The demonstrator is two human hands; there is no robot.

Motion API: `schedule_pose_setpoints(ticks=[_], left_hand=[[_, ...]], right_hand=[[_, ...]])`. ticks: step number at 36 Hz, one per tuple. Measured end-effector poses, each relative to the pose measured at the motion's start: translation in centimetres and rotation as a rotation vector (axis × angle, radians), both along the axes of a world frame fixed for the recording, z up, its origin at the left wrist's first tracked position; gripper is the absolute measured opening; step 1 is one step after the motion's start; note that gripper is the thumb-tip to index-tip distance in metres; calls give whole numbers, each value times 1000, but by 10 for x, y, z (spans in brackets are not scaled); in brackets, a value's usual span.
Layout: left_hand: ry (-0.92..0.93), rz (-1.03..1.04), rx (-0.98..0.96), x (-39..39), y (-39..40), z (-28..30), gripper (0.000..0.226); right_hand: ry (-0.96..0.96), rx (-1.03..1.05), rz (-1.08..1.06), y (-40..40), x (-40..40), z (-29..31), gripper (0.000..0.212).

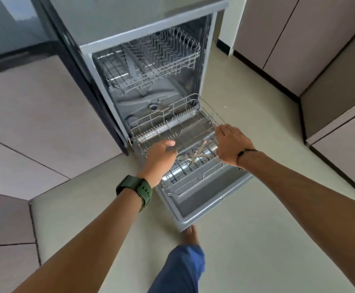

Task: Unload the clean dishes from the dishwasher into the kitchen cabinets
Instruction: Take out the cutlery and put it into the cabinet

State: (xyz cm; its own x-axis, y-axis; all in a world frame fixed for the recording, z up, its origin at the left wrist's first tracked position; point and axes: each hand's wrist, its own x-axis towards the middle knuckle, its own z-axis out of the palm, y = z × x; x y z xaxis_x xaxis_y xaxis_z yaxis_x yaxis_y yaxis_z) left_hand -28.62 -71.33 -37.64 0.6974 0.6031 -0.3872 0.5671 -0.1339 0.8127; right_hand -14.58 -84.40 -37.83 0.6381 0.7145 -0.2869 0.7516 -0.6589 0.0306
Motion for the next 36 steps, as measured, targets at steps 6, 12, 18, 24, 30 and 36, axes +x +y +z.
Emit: schedule_pose_setpoints(ticks=[6, 12, 18, 24, 30, 36], left_hand=[[25, 39, -62, 71, -5, -40, 40], [120, 76, -90, 118, -21, -72, 31], [193, 115, -133, 151, -31, -104, 28], [209, 356, -317, 184, -39, -182, 18], [161, 647, -573, 208, -63, -272, 29], [80, 894, -747, 222, -61, -322, 31]], right_hand=[[36, -63, 24, -11, 75, -45, 55], [88, -71, 66, -14, 134, -86, 54], [185, -149, 179, -9, 170, -115, 41], [276, -171, 351, 14, 209, -189, 41], [350, -200, 499, 36, 229, -276, 39], [335, -209, 628, 65, 229, -346, 41]])
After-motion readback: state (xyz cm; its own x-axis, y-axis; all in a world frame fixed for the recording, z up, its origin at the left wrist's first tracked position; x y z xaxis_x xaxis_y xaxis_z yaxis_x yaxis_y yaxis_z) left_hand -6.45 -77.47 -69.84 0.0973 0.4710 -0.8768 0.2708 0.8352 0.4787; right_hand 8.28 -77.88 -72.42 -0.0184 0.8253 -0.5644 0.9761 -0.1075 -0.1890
